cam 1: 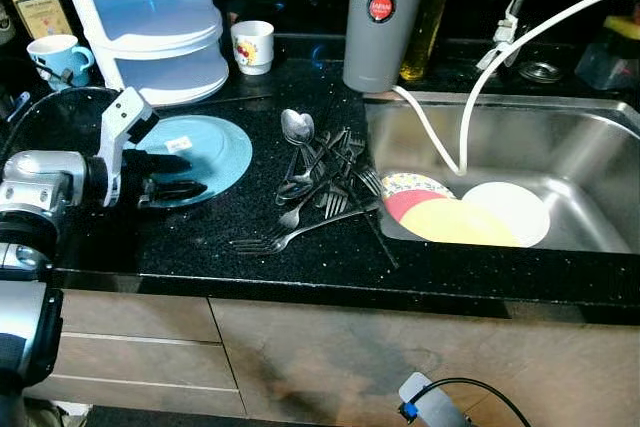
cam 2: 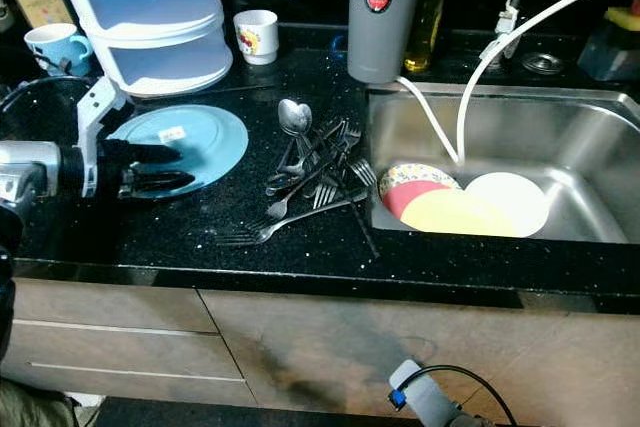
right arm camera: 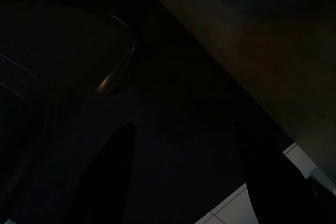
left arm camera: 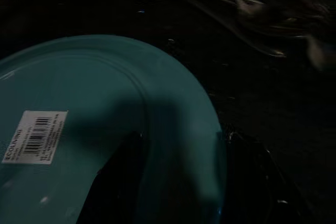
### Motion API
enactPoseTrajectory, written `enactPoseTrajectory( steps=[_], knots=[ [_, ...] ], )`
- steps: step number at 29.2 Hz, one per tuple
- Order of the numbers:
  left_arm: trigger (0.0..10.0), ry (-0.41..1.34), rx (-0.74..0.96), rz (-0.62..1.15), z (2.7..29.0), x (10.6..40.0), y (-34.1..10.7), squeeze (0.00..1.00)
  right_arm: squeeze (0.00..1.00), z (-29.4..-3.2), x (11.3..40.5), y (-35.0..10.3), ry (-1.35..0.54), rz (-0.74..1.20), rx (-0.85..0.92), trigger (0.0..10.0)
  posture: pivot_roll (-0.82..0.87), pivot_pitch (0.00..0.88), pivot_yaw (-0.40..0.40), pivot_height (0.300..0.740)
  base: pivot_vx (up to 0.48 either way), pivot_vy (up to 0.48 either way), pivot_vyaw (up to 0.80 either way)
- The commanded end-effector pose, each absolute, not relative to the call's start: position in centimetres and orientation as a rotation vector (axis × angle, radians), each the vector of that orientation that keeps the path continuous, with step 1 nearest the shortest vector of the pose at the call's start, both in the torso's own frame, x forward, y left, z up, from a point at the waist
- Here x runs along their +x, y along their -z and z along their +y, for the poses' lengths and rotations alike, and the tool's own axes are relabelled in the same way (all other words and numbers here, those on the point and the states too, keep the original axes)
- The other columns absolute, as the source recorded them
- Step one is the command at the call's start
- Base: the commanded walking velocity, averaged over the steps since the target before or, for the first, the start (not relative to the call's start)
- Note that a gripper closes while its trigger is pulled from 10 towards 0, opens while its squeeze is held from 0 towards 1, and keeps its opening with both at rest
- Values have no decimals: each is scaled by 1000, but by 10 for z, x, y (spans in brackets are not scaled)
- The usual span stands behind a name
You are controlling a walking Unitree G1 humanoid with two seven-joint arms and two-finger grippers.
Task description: Kitchen organization
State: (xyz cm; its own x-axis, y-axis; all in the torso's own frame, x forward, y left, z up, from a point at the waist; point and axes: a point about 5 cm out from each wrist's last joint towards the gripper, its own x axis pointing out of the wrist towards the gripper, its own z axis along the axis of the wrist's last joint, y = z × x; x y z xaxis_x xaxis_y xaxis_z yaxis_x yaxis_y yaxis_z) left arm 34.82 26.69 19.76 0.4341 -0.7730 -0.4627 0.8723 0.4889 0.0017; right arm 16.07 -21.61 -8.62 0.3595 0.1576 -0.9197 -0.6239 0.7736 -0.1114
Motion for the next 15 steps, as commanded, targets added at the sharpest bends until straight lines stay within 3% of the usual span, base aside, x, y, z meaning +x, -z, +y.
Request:
enactPoseTrajectory(
  steps=[1,15],
  knots=[
    [10000,1096,227,664,278,329,-166,0,0,-214,162,86,-530,1088,-491,10000,-6,23,-3,740,0,0,0],
    [10000,1281,300,851,287,282,-159,0,0,-212,164,86,-529,1080,-497,10000,10,17,-2,740,0,0,0]
  ],
)
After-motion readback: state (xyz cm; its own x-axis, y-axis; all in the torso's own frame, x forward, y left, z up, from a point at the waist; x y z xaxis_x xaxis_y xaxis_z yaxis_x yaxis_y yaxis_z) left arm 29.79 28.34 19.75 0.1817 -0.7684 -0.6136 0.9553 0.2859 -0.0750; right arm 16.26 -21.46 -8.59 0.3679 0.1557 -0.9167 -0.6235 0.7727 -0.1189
